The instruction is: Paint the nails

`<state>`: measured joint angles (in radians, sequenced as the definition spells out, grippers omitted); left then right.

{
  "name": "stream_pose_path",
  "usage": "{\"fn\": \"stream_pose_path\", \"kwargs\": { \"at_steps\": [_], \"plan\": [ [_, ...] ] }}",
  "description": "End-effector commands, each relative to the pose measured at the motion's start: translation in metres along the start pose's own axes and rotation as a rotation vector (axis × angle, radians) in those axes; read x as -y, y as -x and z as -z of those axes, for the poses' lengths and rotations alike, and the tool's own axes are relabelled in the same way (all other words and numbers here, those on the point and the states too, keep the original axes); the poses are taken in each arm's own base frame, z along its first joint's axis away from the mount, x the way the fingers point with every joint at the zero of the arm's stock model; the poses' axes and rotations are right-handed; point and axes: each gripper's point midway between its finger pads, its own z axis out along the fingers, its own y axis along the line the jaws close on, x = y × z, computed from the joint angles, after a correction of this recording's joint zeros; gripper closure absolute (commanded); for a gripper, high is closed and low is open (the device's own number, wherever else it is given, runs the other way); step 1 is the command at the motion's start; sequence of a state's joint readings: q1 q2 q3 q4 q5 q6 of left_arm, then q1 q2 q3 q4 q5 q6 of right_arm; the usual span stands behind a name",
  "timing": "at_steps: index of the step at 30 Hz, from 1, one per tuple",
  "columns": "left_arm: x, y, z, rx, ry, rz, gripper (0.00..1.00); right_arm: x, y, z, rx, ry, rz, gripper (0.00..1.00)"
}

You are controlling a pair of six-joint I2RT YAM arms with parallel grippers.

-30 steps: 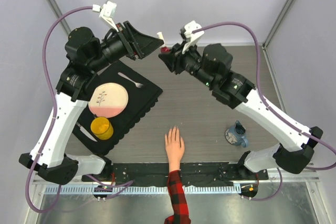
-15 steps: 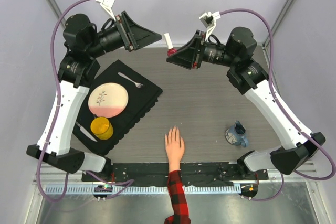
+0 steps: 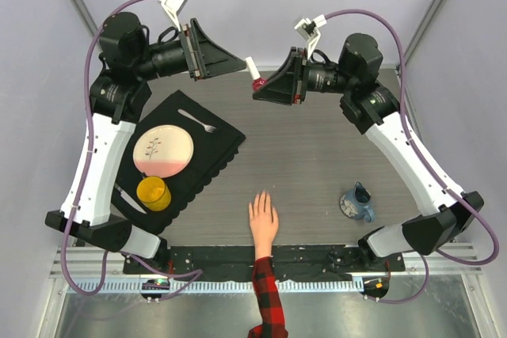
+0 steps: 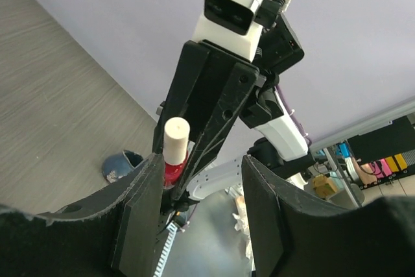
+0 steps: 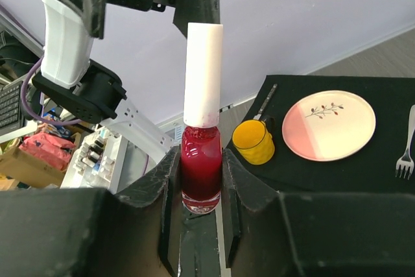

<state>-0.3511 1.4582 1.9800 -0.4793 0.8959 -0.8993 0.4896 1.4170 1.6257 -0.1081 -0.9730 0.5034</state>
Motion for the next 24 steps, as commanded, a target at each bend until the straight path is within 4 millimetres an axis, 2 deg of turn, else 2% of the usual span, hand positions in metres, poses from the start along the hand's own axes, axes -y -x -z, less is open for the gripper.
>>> {"fn": "stream_pose_path", "kwargs": {
  "at_steps": [1,8,14,20,23,24],
  "plan": [
    [0.012,-0.006,0.007,-0.032,-0.027,-0.037,0.45,-0.017,0.015,0.003,0.009,0.043,0.053,0.99],
    [-0.001,-0.009,-0.001,-0.049,0.02,-0.038,0.46,-0.016,0.008,0.0,-0.015,0.04,0.043,0.99],
    [0.0,-0.01,-0.009,-0.062,0.011,-0.037,0.47,-0.013,0.003,-0.004,-0.04,0.027,0.05,0.99],
    [-0.004,-0.011,-0.011,-0.068,0.019,-0.038,0.58,-0.01,0.002,-0.005,-0.046,0.015,0.055,0.99],
    [-0.007,-0.012,-0.011,-0.071,0.034,-0.043,0.66,-0.008,0.001,-0.006,-0.051,0.011,0.059,0.99],
    [-0.007,-0.012,-0.011,-0.07,0.039,-0.044,0.72,-0.008,0.001,-0.006,-0.052,0.011,0.059,0.99]
  ]
}}
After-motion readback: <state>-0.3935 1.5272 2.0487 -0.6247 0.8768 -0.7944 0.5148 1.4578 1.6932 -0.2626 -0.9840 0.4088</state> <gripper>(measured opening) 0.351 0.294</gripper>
